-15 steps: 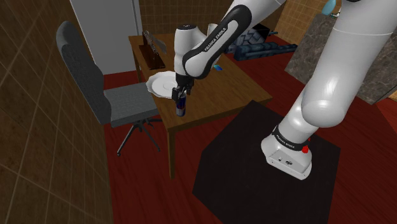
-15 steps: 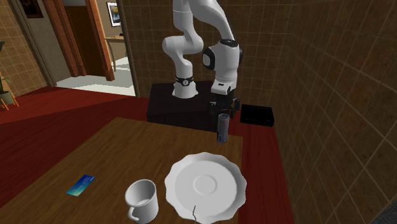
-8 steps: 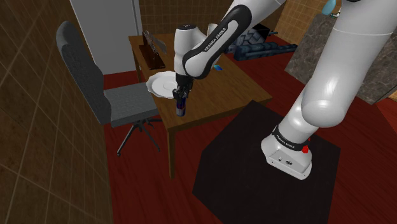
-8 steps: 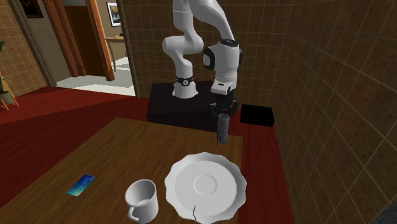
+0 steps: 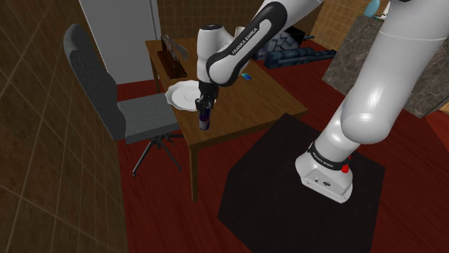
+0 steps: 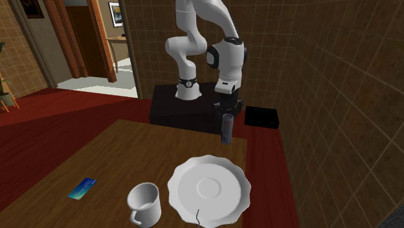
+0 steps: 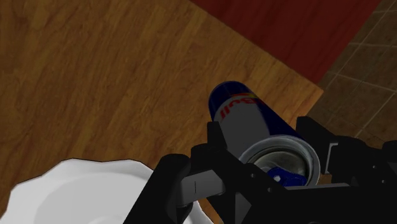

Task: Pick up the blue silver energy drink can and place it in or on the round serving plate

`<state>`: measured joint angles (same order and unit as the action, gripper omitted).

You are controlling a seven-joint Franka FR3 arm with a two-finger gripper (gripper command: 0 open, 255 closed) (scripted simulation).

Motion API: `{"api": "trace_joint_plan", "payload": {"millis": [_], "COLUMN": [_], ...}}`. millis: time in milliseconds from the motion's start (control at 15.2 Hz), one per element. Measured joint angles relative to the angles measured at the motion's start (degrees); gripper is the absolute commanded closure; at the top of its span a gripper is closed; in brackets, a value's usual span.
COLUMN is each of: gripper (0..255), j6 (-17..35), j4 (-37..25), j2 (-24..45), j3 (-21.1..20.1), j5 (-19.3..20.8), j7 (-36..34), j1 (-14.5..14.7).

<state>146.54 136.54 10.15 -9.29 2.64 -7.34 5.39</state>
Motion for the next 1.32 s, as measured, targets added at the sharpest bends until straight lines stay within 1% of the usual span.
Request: {"api": "trace_joint_plan", "payload": {"millis": [990, 1122, 1320], "gripper": [255, 255, 255], "j6": [-11.27, -12.58, -14.93], "j4": [-2.31, -4.68, -10.24], "j2": [-9.12, -8.05, -4.78], "j3": [-0.51, 0.06, 1.33], "j5": [-2.64, -2.44, -1.92], "j7": [1.87, 2.91, 5.19], "j1": [-0.33, -0.92, -2.26]}}
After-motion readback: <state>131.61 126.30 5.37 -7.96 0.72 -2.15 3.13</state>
